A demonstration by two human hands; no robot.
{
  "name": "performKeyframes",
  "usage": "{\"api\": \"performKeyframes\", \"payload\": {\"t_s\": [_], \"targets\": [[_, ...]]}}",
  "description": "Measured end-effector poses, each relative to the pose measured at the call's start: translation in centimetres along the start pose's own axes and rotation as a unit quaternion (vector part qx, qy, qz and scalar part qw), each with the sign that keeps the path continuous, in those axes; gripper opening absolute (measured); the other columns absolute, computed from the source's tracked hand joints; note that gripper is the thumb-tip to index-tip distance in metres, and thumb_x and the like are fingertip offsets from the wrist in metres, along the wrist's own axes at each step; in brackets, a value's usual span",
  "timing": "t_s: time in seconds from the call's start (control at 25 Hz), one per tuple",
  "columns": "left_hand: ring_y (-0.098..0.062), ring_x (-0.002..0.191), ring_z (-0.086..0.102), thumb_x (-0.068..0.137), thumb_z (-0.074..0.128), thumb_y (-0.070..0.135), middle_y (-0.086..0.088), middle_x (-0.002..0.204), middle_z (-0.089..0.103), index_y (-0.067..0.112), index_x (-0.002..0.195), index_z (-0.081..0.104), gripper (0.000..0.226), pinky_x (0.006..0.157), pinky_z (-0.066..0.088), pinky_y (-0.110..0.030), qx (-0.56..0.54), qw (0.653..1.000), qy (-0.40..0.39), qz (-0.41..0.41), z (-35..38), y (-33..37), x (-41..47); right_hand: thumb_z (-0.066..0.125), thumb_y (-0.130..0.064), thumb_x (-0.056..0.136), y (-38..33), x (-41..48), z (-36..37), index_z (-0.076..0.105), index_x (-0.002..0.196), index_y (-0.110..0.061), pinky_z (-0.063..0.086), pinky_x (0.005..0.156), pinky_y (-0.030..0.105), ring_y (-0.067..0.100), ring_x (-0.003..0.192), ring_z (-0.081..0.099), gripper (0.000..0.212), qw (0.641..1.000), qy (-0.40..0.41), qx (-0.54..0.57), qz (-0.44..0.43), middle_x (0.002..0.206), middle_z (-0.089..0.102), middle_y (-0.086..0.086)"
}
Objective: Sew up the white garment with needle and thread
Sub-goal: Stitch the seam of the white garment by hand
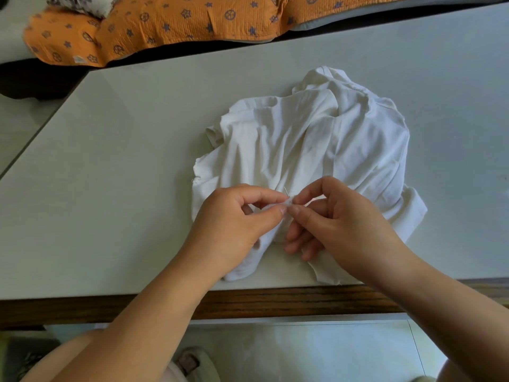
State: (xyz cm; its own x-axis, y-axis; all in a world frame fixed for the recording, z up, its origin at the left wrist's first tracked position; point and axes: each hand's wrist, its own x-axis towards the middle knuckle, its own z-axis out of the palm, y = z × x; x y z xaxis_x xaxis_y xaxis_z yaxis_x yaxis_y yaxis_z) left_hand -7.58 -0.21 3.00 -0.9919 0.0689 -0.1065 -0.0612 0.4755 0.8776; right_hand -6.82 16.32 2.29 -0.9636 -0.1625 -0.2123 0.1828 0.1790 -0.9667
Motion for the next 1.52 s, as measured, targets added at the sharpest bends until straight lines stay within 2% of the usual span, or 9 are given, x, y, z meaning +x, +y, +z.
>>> {"api": "performKeyframes", "payload": {"t_s": [0.16, 0.32, 0.48, 0.6, 0.72, 0.84, 1.0, 1.28, 1.52], "targets": [[-0.007, 0.077, 0.064, 0.084, 0.073, 0.019, 0.009, 0.086, 0.067, 0.049, 0.076, 0.069, 0.031, 0.070, 0.049, -0.014, 0.041, 0.998, 0.006, 0.040, 0.5, -0.2, 0.0, 0.057, -0.013, 0.097, 0.2, 0.1, 0.1, 0.061, 0.105, -0.017, 0.061, 0.062, 0.032, 0.022, 0.068, 0.074, 0.009, 1.000, -0.007, 0.026, -0.011, 0.074, 0.075, 0.008], [-0.004, 0.077, 0.064, 0.084, 0.072, 0.020, 0.013, 0.083, 0.065, 0.046, 0.075, 0.070, 0.028, 0.069, 0.046, -0.011, 0.052, 0.997, 0.007, 0.053, 0.5, -0.3, 0.1, 0.056, -0.018, 0.098, 0.1, 0.0, 0.1, 0.064, 0.094, -0.016, 0.060, 0.058, 0.032, 0.021, 0.064, 0.073, 0.008, 1.000, 0.014, 0.010, -0.013, 0.072, 0.074, 0.006], [0.003, 0.063, 0.060, 0.086, 0.073, 0.022, 0.023, 0.073, 0.063, 0.038, 0.079, 0.073, 0.018, 0.061, 0.042, -0.006, 0.036, 0.999, -0.005, 0.026, 0.2, 0.0, 0.1, 0.062, -0.026, 0.095, -0.3, 0.5, -0.7, 0.066, 0.086, -0.026, 0.044, 0.047, 0.017, 0.011, 0.055, 0.068, 0.010, 0.991, 0.083, -0.087, -0.060, 0.080, 0.072, -0.005], [0.009, 0.061, 0.058, 0.086, 0.073, 0.023, 0.029, 0.064, 0.061, 0.038, 0.081, 0.072, 0.016, 0.057, 0.039, -0.003, 0.025, 0.999, -0.034, 0.003, 0.0, 0.3, -0.2, 0.057, -0.021, 0.098, -0.9, 1.3, -1.7, 0.062, 0.092, -0.014, 0.044, 0.042, 0.022, 0.014, 0.051, 0.064, 0.011, 0.993, 0.105, 0.039, -0.036, 0.088, 0.074, 0.001], [0.007, 0.064, 0.061, 0.084, 0.074, 0.029, 0.021, 0.068, 0.067, 0.036, 0.082, 0.076, 0.008, 0.054, 0.042, -0.006, 0.001, 0.999, -0.046, -0.019, -0.1, 0.4, -0.4, 0.047, -0.015, 0.103, -1.7, 1.7, -2.6, 0.053, 0.099, -0.007, 0.048, 0.042, 0.023, 0.020, 0.054, 0.068, 0.011, 0.975, 0.055, 0.214, 0.000, 0.085, 0.076, 0.010], [-0.002, 0.073, 0.065, 0.082, 0.075, 0.034, 0.013, 0.081, 0.072, 0.036, 0.084, 0.078, 0.004, 0.059, 0.050, -0.014, -0.007, 0.999, -0.041, -0.034, -0.2, 0.2, -0.4, 0.044, -0.012, 0.103, -2.0, 1.9, -3.3, 0.052, 0.101, -0.009, 0.055, 0.052, 0.023, 0.023, 0.066, 0.073, 0.009, 0.952, 0.029, 0.305, -0.002, 0.075, 0.071, 0.010], [0.003, 0.077, 0.065, 0.082, 0.075, 0.035, 0.019, 0.080, 0.072, 0.038, 0.082, 0.077, 0.004, 0.060, 0.048, -0.009, 0.001, 0.998, -0.049, -0.040, -0.3, 0.3, -0.4, 0.047, -0.008, 0.101, -2.0, 2.2, -3.8, 0.054, 0.097, -0.012, 0.060, 0.070, 0.028, 0.029, 0.082, 0.075, 0.009, 0.939, 0.038, 0.339, -0.037, 0.073, 0.066, 0.009], [0.004, 0.088, 0.065, 0.081, 0.075, 0.037, 0.020, 0.086, 0.073, 0.038, 0.085, 0.077, 0.005, 0.077, 0.046, -0.016, 0.007, 0.997, -0.059, -0.048, -0.6, 0.1, -0.2, 0.053, -0.009, 0.099, -1.5, 2.4, -3.5, 0.062, 0.095, -0.012, 0.057, 0.087, 0.037, 0.030, 0.095, 0.073, 0.010, 0.962, 0.107, 0.226, -0.111, 0.080, 0.070, 0.014], [0.001, 0.090, 0.066, 0.079, 0.075, 0.036, 0.016, 0.087, 0.074, 0.042, 0.079, 0.077, 0.007, 0.085, 0.050, -0.019, 0.001, 0.998, -0.060, -0.033, -0.9, 0.0, -0.1, 0.057, -0.013, 0.097, -1.8, 0.9, -2.5, 0.065, 0.091, -0.011, 0.055, 0.049, 0.028, 0.022, 0.064, 0.073, 0.009, 0.996, 0.025, -0.033, -0.080, 0.089, 0.075, 0.001]]}}
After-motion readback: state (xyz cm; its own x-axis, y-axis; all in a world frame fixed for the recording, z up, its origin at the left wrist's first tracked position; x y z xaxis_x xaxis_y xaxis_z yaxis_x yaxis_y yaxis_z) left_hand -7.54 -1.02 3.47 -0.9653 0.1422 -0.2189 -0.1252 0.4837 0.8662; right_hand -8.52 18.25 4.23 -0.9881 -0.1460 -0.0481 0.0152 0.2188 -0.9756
